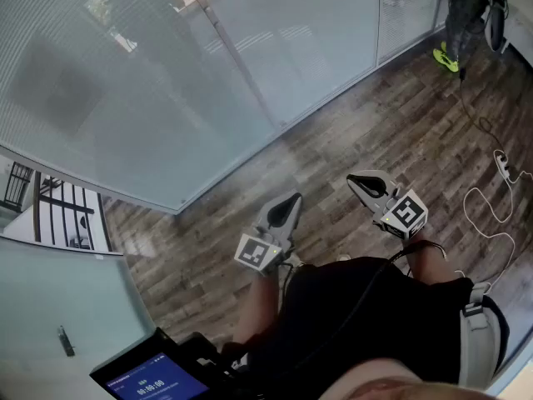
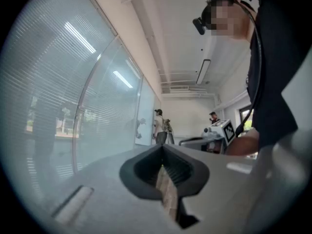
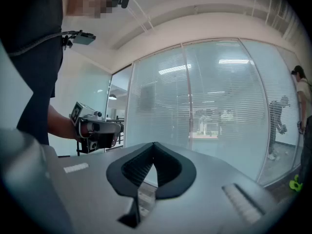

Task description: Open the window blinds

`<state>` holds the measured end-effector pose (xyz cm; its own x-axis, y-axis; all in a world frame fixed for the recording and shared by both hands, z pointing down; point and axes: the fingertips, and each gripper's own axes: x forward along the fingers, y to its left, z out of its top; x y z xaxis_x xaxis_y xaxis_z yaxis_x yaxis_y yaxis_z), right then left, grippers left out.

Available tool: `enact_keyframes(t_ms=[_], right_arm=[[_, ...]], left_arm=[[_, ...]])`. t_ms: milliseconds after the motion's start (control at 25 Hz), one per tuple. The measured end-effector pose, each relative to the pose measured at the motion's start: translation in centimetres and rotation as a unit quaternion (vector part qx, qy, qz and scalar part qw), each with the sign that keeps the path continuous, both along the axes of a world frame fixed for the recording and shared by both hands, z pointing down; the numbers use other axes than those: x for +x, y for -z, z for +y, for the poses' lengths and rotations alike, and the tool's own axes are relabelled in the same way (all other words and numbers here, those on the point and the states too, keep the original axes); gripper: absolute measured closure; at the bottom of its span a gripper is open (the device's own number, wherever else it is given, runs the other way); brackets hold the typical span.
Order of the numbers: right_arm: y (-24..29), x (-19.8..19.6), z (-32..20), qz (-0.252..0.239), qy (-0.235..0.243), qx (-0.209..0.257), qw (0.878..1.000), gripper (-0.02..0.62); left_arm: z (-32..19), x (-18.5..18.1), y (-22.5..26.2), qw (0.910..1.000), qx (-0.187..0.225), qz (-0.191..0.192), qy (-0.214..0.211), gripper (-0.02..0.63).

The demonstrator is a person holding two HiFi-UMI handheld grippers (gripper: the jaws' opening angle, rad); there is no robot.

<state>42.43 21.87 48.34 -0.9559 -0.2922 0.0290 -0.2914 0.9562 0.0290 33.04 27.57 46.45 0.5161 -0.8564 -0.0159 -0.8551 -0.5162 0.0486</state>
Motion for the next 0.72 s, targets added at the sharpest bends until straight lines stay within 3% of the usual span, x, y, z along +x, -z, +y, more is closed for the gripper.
enact_keyframes(t_ms=[520,720], right_arm=[[0.2,0.7,1.5,0.0,0.005,0.003,1.0,0.59],[0.9,0.8,1.9,-0.023,0.006,-0.006,1.0,0.589]], left_arm=[[1.7,1.0,0.0,0.9999,0.001,0.016,-0.002,0.604],[2.1,0.9,0.0,0.9999,0.002,0.016,0.0,0.603]])
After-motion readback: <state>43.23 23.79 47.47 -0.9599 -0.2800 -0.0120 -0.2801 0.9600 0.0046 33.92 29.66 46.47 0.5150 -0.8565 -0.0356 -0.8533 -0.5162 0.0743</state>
